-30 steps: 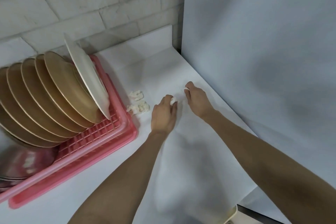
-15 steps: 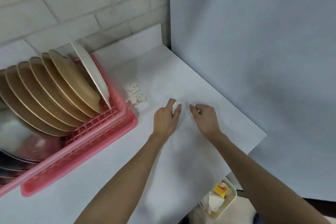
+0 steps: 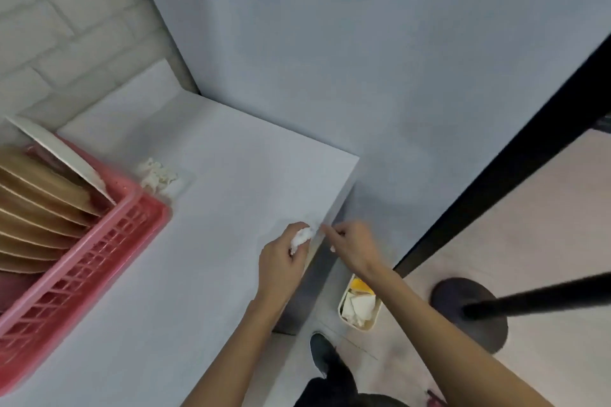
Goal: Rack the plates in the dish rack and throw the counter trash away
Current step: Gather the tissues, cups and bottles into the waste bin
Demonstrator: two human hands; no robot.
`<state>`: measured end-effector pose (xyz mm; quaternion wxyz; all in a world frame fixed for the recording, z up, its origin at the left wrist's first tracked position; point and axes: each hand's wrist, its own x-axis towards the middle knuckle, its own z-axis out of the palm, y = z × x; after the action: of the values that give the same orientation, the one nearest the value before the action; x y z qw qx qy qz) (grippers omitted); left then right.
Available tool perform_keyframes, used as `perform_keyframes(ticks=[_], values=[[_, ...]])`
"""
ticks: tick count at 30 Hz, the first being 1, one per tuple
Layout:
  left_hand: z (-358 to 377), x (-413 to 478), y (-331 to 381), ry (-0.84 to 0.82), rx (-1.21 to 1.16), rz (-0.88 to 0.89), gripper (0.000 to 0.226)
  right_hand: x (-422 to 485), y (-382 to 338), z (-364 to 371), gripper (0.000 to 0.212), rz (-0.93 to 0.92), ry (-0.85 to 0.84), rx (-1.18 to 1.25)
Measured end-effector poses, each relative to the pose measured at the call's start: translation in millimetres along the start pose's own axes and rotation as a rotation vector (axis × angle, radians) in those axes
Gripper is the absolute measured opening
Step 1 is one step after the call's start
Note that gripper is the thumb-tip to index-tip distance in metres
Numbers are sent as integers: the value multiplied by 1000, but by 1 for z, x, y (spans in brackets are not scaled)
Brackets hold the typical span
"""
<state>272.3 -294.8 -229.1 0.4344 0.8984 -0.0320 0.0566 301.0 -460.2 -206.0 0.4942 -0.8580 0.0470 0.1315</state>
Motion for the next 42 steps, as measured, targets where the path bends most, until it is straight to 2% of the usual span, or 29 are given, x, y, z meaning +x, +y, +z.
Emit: perform_keyframes(ticks=[5, 8, 12, 15, 18, 23, 25, 29, 32, 37, 40, 42], values=[[30, -68, 40, -272, -71, 48, 15, -88, 64, -15, 50, 160, 139, 68], [47, -107, 51, -302, -115, -27, 9, -135, 100, -13, 43, 252, 160, 64], [64, -140, 49, -377, -119, -201, 20, -180, 129, -6, 30, 322, 173, 91], [72, -151, 44, -390, -96, -270, 26, -199, 138, -2, 36, 355, 174, 96], [77, -151, 43, -447, -86, -308, 19, -207, 145, 0, 45, 428, 147, 190], [96, -140, 27, -533, -121, -329, 12, -196, 166, 6, 50, 508, 128, 252], [109, -133, 16, -553, -132, -343, 19, -184, 182, 11, 54, 507, 152, 199], [147, -117, -13, -602, -123, -353, 46, -159, 222, 28, 52, 537, 193, 165], [182, -106, -45, -613, -78, -374, 51, -135, 258, 46, 46, 593, 201, 246], [251, -96, -113, -539, -69, -364, 44, -94, 329, 80, 21, 650, 180, 284], [299, -89, -160, -523, -72, -349, 30, -65, 379, 101, 30, 645, 159, 241], [331, -83, -193, -519, -73, -341, 23, -44, 411, 114, 27, 652, 138, 223]])
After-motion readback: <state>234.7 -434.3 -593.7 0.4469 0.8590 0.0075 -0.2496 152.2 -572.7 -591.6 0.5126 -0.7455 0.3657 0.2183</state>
